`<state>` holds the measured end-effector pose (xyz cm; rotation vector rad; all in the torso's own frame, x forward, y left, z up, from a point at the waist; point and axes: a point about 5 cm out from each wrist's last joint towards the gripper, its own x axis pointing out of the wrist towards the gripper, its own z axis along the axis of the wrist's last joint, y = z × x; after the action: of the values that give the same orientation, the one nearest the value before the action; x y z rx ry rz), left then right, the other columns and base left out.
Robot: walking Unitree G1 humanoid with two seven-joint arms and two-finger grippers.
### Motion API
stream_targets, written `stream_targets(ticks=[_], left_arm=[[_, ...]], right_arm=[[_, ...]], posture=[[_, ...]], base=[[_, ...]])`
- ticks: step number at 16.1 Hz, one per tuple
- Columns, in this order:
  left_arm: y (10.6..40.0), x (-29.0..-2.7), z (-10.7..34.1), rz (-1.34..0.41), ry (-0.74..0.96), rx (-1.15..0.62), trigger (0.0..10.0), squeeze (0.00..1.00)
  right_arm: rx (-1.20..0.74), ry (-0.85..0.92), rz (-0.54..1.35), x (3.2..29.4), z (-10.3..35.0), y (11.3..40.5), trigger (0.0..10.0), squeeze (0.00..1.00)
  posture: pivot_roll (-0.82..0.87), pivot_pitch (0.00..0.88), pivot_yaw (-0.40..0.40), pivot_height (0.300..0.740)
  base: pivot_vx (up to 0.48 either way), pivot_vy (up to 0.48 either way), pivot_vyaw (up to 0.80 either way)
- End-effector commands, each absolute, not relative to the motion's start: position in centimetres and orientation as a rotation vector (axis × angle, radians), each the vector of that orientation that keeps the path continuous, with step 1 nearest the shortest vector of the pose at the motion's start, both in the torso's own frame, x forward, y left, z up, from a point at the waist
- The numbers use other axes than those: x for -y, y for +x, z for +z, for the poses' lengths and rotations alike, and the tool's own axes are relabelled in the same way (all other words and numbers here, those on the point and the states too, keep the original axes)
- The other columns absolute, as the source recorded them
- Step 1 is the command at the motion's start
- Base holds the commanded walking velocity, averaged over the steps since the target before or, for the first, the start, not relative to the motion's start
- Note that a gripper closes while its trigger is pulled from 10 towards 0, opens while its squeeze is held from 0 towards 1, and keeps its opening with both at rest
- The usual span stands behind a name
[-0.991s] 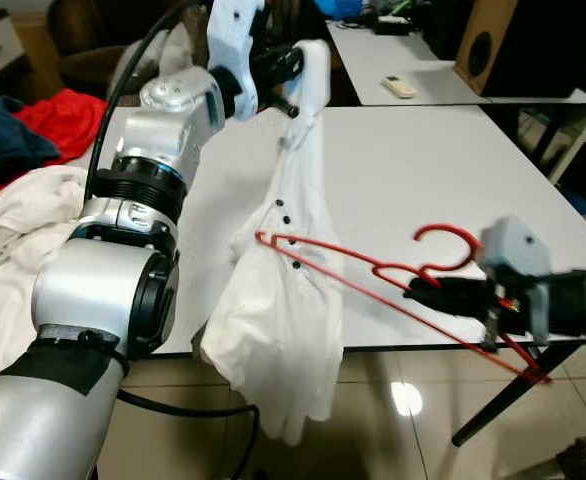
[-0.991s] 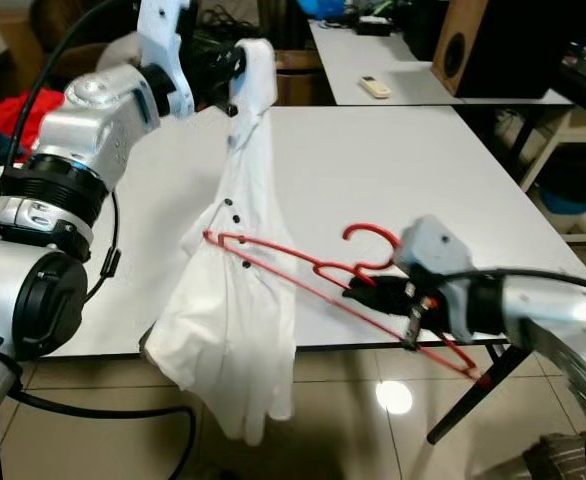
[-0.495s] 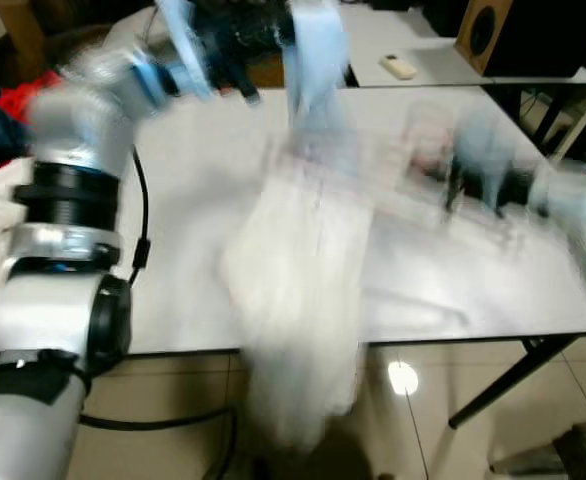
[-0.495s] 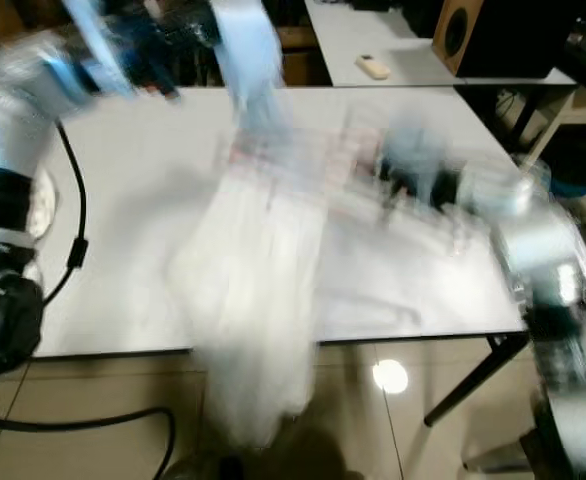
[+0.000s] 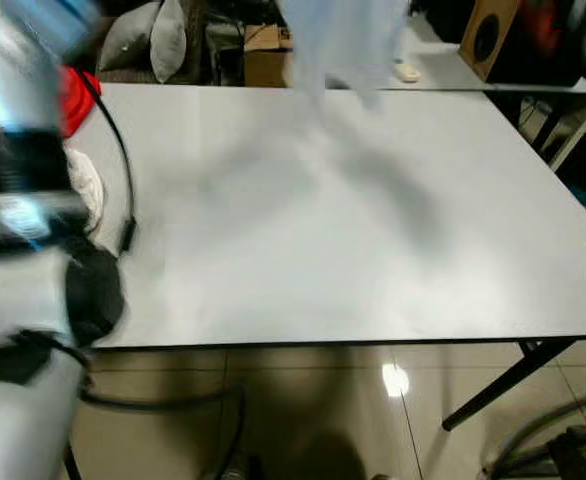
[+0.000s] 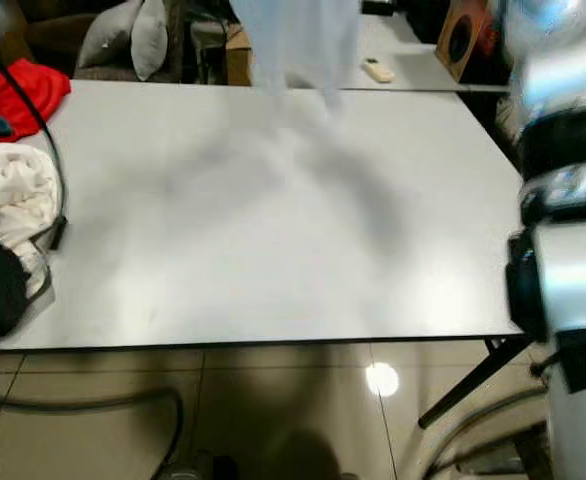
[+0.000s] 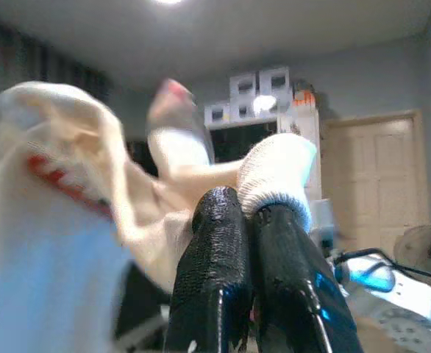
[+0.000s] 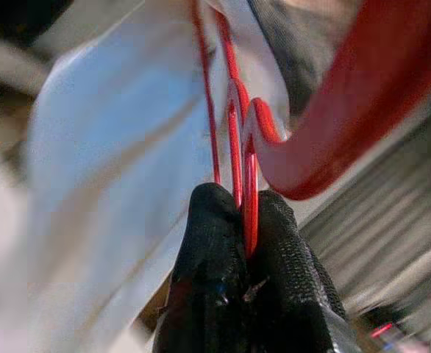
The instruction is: Hang hanger
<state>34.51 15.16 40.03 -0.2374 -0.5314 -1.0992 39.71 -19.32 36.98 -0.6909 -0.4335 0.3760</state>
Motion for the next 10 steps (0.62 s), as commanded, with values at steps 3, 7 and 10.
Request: stream_targets(ticks=[3, 7, 10], left_arm=[[36.1, -9.2, 31.1, -1.050, -0.206, 0.207, 10.0, 0.00], [38.2, -5.9, 22.7, -0.771, -0.031, 0.014, 10.0, 0.00], [39.8, -6.6, 24.2, -0.657, 0.003, 0.051, 10.0, 0.00]], right_arm=[[0.125, -0.715, 0.605, 19.9, 24.6, 39.3, 10.0, 0.00], [-0.064, -0.665, 0.733, 20.9, 15.3, 35.2, 10.0, 0.00], [-0.051, -0.642, 0.727, 21.5, 15.7, 34.1, 10.0, 0.00]], posture=[[-0.05, 0.000, 0.028, 0.740], [-0.08, 0.004, 0.063, 0.740], [-0.08, 0.003, 0.073, 0.740]], base=[[0.000, 0.000, 0.00], [0.000, 0.000, 0.00], [0.000, 0.000, 0.00]])
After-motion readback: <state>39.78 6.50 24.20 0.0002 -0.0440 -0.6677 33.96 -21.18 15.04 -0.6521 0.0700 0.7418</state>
